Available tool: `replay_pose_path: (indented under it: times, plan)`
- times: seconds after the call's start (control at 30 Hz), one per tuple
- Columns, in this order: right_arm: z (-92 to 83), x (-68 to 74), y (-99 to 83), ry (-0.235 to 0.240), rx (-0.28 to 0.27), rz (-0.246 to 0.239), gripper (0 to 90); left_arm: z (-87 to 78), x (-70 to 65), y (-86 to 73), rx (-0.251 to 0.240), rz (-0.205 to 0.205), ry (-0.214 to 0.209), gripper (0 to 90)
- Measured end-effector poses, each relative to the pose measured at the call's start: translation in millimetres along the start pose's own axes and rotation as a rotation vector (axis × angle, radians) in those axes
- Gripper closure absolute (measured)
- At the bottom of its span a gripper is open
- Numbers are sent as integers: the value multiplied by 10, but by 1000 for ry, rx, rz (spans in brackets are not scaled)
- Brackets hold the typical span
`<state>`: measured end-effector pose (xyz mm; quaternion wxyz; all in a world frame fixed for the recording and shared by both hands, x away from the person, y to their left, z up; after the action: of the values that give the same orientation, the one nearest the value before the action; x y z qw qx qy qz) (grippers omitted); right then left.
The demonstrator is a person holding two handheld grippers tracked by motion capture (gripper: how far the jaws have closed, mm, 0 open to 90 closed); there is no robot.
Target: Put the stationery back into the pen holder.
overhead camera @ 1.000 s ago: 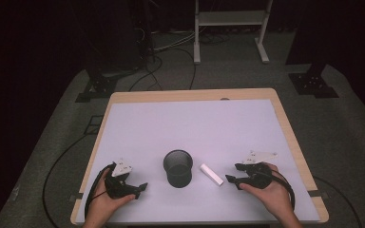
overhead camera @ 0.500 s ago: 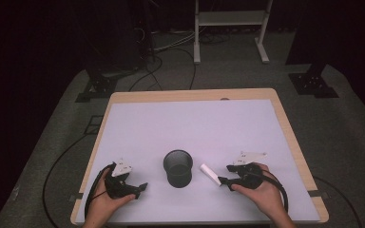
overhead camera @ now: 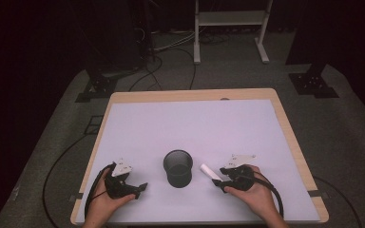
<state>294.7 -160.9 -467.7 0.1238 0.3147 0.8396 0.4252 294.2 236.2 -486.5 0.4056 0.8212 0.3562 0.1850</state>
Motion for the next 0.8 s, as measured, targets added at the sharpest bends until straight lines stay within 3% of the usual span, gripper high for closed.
replay_pose_path:
  times: [0.43,0.8]
  plan:
    - [120,18,-41,-13,28,-16,506,0,0,0,0,-1,-1,59]
    - [114,38,-74,-40,7,-35,595,0,1,0,0,-1,-1,59]
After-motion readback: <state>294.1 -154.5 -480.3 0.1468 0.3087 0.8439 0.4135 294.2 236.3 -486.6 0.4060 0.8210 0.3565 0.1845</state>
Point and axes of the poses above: each handheld gripper's, and its own axes: z roughly forward along the jaws, y roughly out of its top, x roughly to its left, the point moved 1 cm from there along z, roughly forward along the jaws, and after that the axes turned 7 degrees about -x, right-handed, at the moved point
